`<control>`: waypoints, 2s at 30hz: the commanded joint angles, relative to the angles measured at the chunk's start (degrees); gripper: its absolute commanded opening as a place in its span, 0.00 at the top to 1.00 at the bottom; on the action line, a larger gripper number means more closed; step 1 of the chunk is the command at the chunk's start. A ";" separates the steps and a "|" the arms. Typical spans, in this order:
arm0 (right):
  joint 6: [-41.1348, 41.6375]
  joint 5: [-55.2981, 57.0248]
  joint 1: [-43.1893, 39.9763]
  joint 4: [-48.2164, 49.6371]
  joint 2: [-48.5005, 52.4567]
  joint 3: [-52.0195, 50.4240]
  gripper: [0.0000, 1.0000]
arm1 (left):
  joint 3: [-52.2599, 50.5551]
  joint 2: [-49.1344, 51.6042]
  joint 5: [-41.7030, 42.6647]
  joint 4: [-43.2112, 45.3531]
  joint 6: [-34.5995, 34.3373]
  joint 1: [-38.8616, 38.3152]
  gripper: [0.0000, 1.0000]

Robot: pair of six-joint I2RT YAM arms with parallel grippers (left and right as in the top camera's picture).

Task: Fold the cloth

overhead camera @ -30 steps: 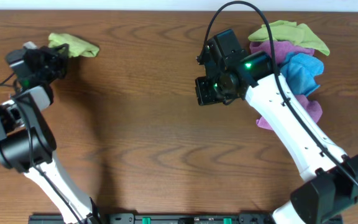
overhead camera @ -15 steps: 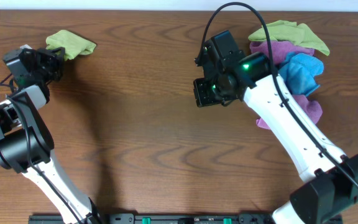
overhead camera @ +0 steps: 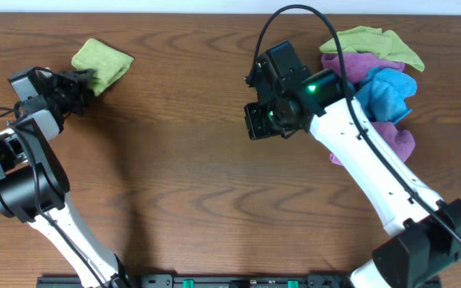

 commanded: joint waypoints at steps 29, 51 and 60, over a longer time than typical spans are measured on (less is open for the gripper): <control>-6.34 10.67 -0.55 -17.03 -28.06 0.59 0.60 | 0.96 -65.88 -13.86 -75.10 52.41 -2.32 0.04; -4.96 12.48 -0.55 -19.80 -58.47 -25.90 0.01 | -10.16 -95.97 -25.29 -96.54 52.26 -22.84 0.04; -4.96 12.46 -0.55 -19.87 -58.42 -25.97 0.01 | -10.19 -96.00 -24.13 -101.94 49.66 -22.84 0.05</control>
